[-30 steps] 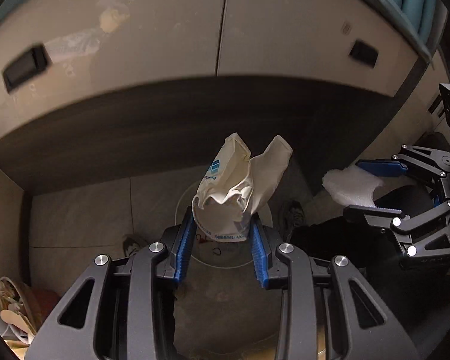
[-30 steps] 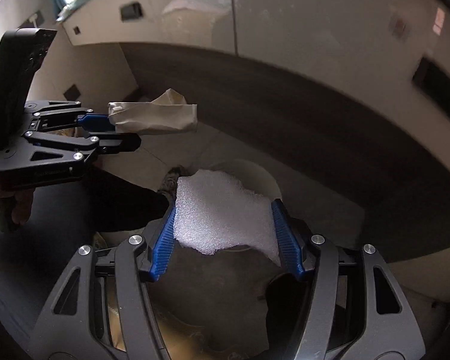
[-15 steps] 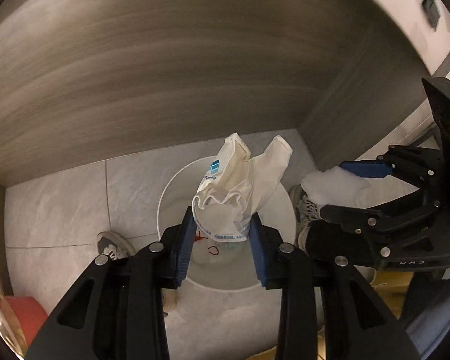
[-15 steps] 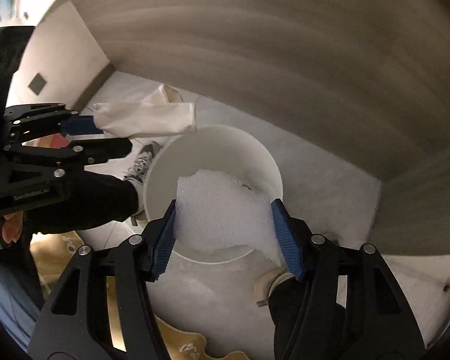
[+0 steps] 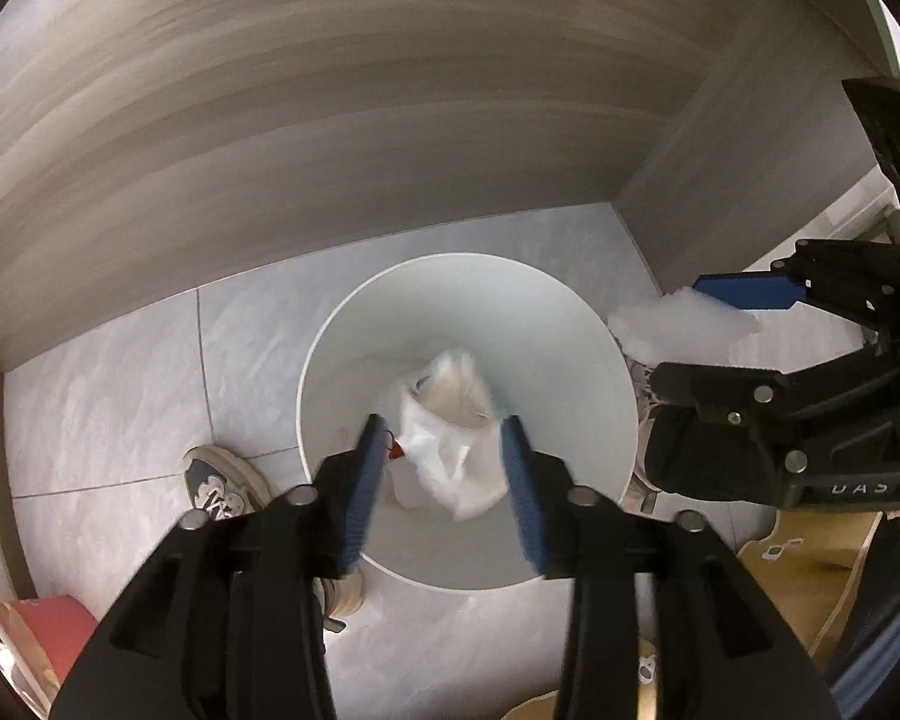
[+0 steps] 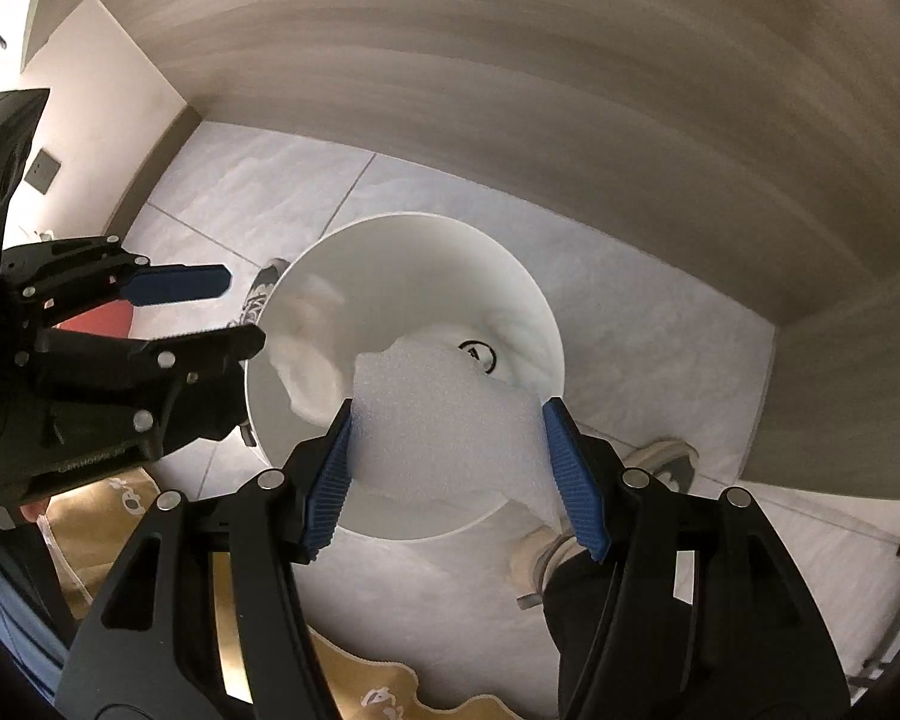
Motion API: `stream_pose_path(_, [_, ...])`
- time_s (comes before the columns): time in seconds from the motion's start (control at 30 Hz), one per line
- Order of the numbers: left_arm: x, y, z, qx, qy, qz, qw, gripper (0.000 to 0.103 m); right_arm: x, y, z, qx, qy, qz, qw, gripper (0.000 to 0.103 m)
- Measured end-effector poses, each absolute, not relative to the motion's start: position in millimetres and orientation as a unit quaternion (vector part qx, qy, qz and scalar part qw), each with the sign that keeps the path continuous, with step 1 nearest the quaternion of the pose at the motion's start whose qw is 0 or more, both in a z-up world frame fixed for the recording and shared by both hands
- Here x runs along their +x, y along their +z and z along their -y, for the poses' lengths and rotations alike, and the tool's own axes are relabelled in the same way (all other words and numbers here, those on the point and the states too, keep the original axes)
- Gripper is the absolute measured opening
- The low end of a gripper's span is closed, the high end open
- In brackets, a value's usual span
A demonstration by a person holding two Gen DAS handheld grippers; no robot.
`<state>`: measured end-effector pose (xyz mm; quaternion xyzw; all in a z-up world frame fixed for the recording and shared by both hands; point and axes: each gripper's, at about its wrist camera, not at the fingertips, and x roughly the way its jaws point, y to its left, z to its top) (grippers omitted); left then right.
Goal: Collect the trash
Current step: 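Open the left tool to drop the cream wrapper into the bin, then open the right tool to drop the white foam into the bin, then raise both tools back toward the bed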
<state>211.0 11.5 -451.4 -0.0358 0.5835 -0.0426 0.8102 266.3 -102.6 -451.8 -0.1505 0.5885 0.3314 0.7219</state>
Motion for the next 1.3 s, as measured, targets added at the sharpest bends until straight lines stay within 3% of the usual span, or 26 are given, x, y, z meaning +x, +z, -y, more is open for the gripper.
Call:
stream_pose_path(0.07, [214.6,-450.1,-11.9,-0.046,-0.036,-0.577,0.815,0.062,266.0,-455.7,105.4,-0.148,0.333,-0.59,0.721,0.057])
stream_pose_path(0.1, [214.4,-448.3,-15.3,-0.054,-0.033,-0.573,0.817,0.065,264.5,-456.5,105.0,-0.149,0.333,-0.591,0.72,0.057])
stream_pose_path(0.17, [213.3,-443.6,-23.8,-0.064,-0.02,-0.564,0.823,0.085,262.9,-457.6,101.9,-0.153,0.336,-0.593,0.716,0.057])
stream_pose_path(0.27, [212.4,-437.1,-33.0,-0.075,0.003,-0.55,0.832,0.093,258.3,-459.7,94.9,-0.163,0.343,-0.593,0.71,0.057])
stream_pose_path(0.5, [212.9,-429.7,-44.6,-0.083,0.046,-0.536,0.839,0.096,250.9,-463.0,83.8,-0.189,0.356,-0.585,0.704,0.06])
stream_pose_path(0.57, [214.3,-431.5,-49.6,-0.09,0.049,-0.535,0.839,0.096,248.3,-462.0,82.3,-0.193,0.363,-0.58,0.703,0.074])
stream_pose_path(0.63, [215.4,-430.1,-52.6,-0.095,0.051,-0.533,0.84,0.097,246.5,-459.4,81.1,-0.2,0.364,-0.572,0.707,0.076])
stream_pose_path(1.03, [198.9,-403.2,-54.3,-0.095,0.035,-0.513,0.852,0.097,251.5,-436.7,102.6,-0.177,0.326,-0.572,0.731,0.076])
stream_pose_path(1.3, [165.4,-343.7,-42.9,-0.093,0.018,-0.469,0.878,0.097,214.2,-359.0,122.0,-0.187,0.344,-0.501,0.772,0.076])
